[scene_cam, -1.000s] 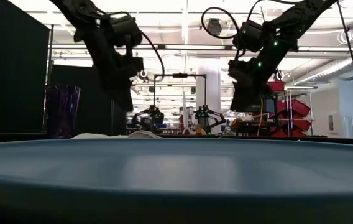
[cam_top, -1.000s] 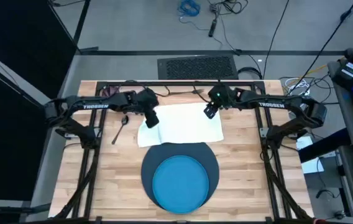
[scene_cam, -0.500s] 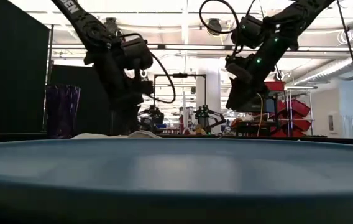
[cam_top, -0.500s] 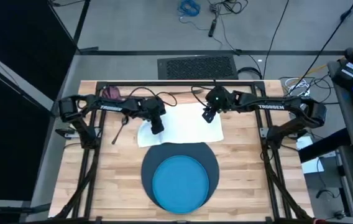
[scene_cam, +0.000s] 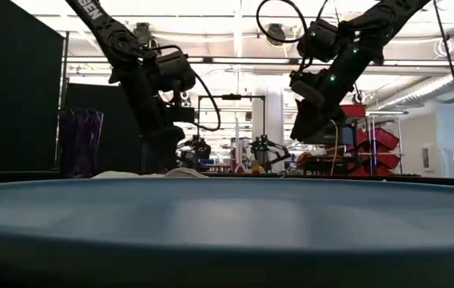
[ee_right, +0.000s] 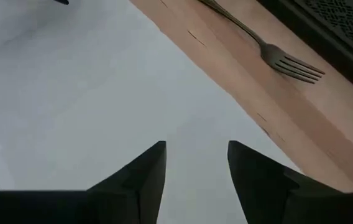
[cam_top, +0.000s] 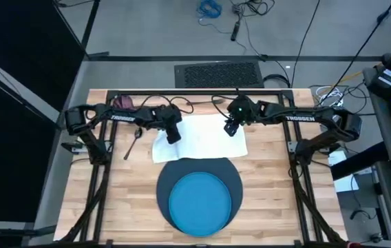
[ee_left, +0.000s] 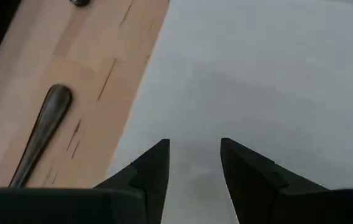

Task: Set table place
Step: Fold the white table napkin

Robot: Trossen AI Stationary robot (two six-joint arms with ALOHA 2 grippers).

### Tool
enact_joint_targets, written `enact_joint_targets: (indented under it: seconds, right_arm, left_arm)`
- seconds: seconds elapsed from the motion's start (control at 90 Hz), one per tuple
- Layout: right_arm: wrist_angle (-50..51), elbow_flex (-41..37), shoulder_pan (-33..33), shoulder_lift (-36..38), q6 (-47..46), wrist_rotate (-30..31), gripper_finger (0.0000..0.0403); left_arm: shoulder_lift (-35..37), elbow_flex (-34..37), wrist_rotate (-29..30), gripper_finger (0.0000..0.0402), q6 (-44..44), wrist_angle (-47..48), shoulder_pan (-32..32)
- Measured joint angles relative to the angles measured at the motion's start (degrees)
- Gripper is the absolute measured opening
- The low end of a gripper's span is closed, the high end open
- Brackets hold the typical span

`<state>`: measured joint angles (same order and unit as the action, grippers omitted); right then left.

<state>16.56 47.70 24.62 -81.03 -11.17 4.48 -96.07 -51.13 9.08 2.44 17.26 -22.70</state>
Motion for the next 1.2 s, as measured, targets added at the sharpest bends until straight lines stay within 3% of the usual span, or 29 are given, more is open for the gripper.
enact_joint_targets:
  seconds: [0.833, 1.2]
  right_arm:
    - [0.07, 0.00, 0.00, 0.00, 0.06, -0.03, 0.0160]
    - [0.08, 0.00, 0.00, 0.00, 0.06, -0.05, 0.0160]
  left_arm:
    - [0.00, 0.00, 1.99, 0.0130, 0.44, 4.50, -0.70]
    - [-0.02, -0.01, 12.31, 0.0130, -0.46, 12.28, -0.75]
